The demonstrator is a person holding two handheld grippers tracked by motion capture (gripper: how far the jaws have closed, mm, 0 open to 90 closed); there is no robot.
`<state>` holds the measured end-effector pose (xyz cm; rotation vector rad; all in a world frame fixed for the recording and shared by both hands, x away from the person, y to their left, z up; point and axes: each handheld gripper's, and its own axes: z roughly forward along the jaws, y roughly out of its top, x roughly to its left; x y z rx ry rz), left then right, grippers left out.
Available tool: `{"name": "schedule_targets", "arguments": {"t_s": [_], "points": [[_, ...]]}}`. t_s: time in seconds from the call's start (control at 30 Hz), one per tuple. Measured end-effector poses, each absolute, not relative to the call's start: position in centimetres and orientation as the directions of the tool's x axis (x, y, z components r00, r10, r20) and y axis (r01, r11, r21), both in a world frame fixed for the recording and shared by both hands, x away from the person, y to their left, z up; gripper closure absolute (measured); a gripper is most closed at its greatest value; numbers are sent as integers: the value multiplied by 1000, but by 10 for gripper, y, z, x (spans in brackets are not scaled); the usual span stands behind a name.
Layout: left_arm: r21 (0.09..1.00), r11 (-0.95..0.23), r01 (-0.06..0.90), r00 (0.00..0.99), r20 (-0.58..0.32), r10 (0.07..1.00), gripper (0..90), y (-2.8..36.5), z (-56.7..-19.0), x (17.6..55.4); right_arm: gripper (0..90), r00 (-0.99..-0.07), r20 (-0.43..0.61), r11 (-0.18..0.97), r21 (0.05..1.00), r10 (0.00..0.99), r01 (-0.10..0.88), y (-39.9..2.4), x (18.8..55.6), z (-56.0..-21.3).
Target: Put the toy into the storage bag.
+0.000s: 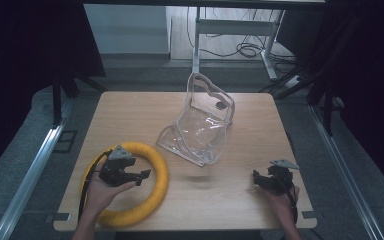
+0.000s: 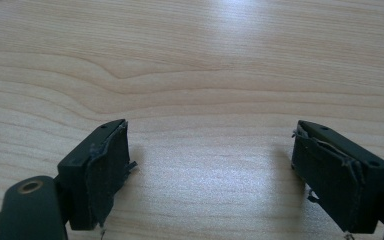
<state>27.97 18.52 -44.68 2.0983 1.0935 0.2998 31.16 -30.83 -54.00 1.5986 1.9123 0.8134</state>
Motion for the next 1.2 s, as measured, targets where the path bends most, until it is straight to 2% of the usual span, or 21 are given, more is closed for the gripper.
{"name": "schedule_targets", "arguments": {"t_s": [0.3, 0.7, 1.2], "points": [[670, -410, 619, 651, -146, 745, 279, 177, -438, 273, 158, -172, -10, 126, 725, 985, 677, -308, 312, -540], [540, -531, 653, 710, -194, 676, 248, 148, -467, 268, 158, -172, -12, 127, 726, 985, 676, -308, 312, -540], [390, -601, 697, 697, -174, 695, 248, 129, -499, 270, 158, -172, -12, 127, 726, 985, 676, -308, 312, -540]]}}
